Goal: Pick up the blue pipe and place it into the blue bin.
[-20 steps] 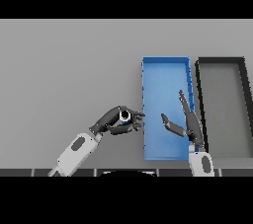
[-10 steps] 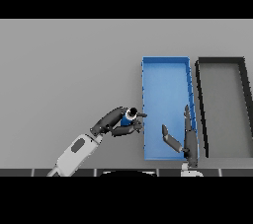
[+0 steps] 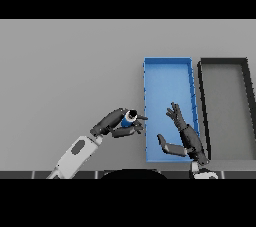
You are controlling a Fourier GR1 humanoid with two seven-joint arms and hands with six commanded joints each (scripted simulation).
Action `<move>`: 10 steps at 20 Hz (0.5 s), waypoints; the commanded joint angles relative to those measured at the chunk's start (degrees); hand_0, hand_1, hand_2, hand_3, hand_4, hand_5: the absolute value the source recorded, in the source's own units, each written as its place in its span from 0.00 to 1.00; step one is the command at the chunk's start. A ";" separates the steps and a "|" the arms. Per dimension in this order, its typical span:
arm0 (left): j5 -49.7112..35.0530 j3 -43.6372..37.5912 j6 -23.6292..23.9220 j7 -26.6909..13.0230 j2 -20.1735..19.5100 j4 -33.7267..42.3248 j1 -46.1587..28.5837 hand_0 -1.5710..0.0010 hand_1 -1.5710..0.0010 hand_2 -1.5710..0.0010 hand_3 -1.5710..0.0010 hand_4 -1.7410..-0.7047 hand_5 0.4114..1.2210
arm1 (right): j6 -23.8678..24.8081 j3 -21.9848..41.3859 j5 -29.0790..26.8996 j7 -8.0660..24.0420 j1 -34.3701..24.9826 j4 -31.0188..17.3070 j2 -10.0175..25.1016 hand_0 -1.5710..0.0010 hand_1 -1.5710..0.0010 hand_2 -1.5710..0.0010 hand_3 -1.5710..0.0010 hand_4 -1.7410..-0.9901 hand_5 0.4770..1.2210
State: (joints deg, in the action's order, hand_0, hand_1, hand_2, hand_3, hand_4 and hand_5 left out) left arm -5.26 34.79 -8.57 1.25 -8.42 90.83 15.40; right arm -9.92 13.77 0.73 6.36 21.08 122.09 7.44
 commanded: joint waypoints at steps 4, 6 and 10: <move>0.25 -0.52 -0.26 0.96 0.15 -0.90 0.65 0.00 0.00 0.00 0.05 0.00 1.00 | -3.81 2.89 -1.90 8.70 -9.48 1.55 1.15 1.00 1.00 1.00 1.00 0.58 0.03; 0.22 -0.55 -0.27 0.40 -0.21 -0.55 0.48 0.00 0.00 0.00 0.06 0.00 1.00 | -5.30 4.59 -1.28 11.43 -14.50 1.32 1.79 1.00 1.00 1.00 1.00 0.57 0.05; -0.40 -0.42 -1.20 1.25 -0.48 -0.17 0.13 0.00 0.00 0.00 0.05 0.00 1.00 | -7.29 7.50 -1.73 15.64 -22.23 -1.54 0.92 1.00 1.00 1.00 1.00 0.65 0.07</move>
State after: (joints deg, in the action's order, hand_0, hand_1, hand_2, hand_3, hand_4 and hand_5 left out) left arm -5.74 34.38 -9.88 2.50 -8.88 90.66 15.58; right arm -17.20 21.29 -1.05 21.87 -1.21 120.23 8.30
